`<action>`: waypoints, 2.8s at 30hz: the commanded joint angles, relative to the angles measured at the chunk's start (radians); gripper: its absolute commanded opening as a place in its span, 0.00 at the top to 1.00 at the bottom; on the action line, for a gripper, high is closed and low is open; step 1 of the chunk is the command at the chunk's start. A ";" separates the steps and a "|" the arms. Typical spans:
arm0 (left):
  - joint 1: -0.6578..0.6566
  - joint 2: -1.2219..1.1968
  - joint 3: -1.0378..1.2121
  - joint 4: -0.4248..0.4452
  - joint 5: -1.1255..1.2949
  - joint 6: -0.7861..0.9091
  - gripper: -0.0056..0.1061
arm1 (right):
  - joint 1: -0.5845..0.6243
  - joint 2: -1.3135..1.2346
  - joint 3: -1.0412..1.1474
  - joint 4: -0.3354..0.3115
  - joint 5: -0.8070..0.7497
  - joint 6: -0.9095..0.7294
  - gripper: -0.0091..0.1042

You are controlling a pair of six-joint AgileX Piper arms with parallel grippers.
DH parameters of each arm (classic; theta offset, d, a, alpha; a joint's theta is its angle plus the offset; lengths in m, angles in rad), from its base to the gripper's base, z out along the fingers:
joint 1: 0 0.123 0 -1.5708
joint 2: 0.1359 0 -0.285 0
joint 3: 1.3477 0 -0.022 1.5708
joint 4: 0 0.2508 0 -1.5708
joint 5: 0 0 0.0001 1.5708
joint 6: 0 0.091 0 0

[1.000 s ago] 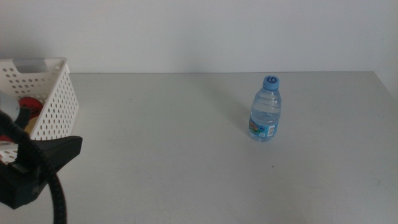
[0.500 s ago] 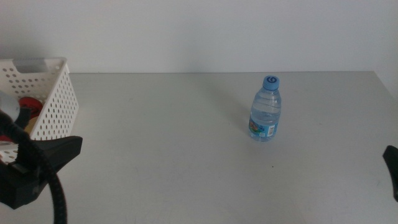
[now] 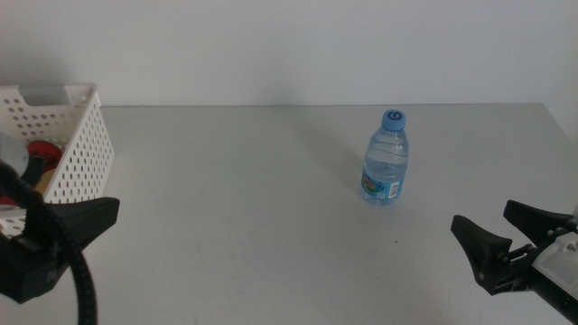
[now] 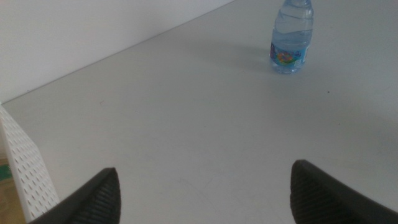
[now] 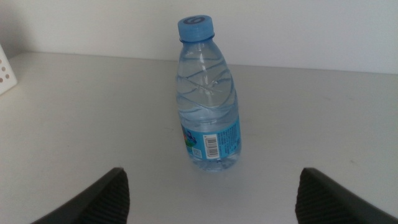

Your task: Use arms to grab the bottles and put them into the dustbin to the left of the table.

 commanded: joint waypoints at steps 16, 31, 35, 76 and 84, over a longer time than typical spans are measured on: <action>-0.007 0.004 -0.024 -0.012 -0.070 -0.013 0.11 | 0.003 0.488 -0.157 -0.082 -0.494 -0.012 0.09; -0.007 0.004 -0.024 -0.012 -0.070 -0.013 0.11 | 0.003 0.589 -0.488 -0.106 -0.307 -0.075 0.09; -0.007 0.004 -0.024 -0.012 -0.070 -0.013 0.11 | 0.003 0.601 -0.562 -0.127 -0.234 -0.075 0.09; -0.007 0.004 -0.024 -0.012 -0.070 -0.013 0.11 | 0.157 0.747 -1.033 -0.396 0.060 0.139 0.93; -0.007 0.004 -0.024 -0.012 -0.070 -0.012 0.11 | 0.302 0.857 -1.282 -0.406 0.195 0.181 0.93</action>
